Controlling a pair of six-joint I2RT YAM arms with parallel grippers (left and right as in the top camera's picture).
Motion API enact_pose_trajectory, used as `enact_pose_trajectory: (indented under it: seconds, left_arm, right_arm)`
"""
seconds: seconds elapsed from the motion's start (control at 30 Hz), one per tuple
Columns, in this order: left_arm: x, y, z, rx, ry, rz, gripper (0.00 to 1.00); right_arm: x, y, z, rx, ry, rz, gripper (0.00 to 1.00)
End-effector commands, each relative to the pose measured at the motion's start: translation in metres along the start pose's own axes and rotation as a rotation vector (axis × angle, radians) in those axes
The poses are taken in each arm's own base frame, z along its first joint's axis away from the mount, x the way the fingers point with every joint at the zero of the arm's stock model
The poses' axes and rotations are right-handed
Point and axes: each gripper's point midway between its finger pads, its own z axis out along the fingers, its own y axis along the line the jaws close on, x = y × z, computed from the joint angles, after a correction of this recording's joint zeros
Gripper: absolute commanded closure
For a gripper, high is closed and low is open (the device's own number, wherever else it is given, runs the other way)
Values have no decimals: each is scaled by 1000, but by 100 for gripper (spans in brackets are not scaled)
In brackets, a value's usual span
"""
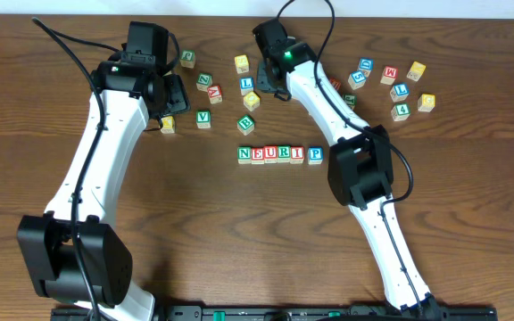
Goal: Spell out NEURIPS
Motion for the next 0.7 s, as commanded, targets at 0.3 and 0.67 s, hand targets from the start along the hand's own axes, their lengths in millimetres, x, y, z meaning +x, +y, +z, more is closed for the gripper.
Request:
enact_pose_trajectory:
  seconds: [0.3, 0.67]
  left_arm:
    - [-3, 0, 0, 1, -2, 9, 31]
    - [-3, 0, 0, 1, -2, 9, 30]
  right_arm:
    - [-37, 1, -69, -45, -84, -2, 75]
    - [-47, -14, -213, -71, -136, -104, 72]
